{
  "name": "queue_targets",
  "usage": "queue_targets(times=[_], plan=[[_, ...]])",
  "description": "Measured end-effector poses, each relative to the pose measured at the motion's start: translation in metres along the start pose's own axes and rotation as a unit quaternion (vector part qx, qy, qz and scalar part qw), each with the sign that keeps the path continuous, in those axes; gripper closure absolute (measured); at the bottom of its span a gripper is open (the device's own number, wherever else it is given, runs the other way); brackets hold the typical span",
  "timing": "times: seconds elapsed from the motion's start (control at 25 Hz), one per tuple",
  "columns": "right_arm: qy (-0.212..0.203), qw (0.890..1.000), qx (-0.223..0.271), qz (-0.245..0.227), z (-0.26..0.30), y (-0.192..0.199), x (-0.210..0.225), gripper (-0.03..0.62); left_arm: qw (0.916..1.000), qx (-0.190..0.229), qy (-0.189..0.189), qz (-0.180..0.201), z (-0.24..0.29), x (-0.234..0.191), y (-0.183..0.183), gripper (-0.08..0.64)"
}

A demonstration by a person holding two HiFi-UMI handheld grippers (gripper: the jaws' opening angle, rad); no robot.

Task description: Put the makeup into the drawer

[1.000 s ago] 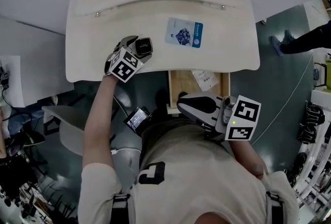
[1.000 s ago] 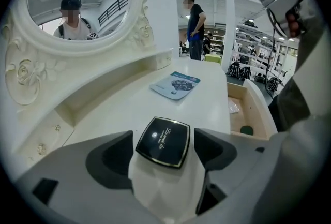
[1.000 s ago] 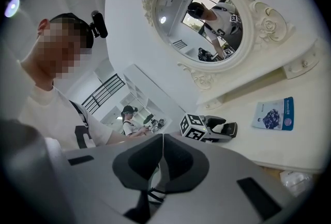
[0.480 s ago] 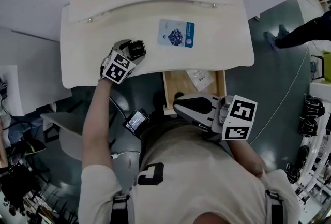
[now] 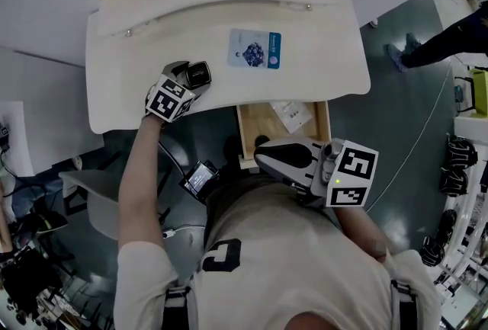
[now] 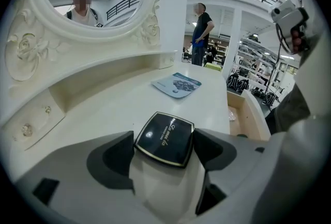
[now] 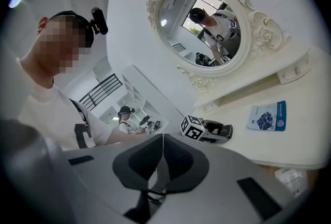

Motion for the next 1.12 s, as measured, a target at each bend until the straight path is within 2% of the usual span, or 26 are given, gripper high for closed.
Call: queue_targets(times=[0.2, 0.4, 0.52, 0.72, 1.12], plan=[[0.006, 1.000, 0.003, -0.002, 0.002, 0.000, -0.001, 0.563, 1.0000, 0.002, 0.001, -0.004, 0.000, -0.002, 0.000, 0.193], [0.009, 1.000, 0.006, -0.009, 0.004, 0.000, -0.006, 0.563, 0.9977, 0.028, -0.011, -0.060, -0.007, -0.006, 0.001, 0.193], [0.011, 1.000, 0.008, -0.011, 0.003, -0.001, -0.008, 0.563, 0.9958, 0.043, -0.024, -0.078, -0.017, -0.010, 0.001, 0.193], [0.011, 1.000, 0.013, -0.023, 0.005, -0.001, -0.011, 0.563, 0.9947, 0.061, -0.040, -0.073, -0.033, -0.014, -0.006, 0.193], [-0.001, 0.999, -0.001, -0.042, 0.016, 0.005, -0.028, 0.563, 0.9918, 0.097, -0.058, -0.060, -0.080, 0.008, -0.005, 0.193]])
Point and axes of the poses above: the fingertips, and each gripper's own axes: z forward along the fingers, x to its right, y out of its underside, the point moved 3 cm from there along -z, backward along the fingers, and after that the axes turned 4 degrees about z, right-handed, at the moved point
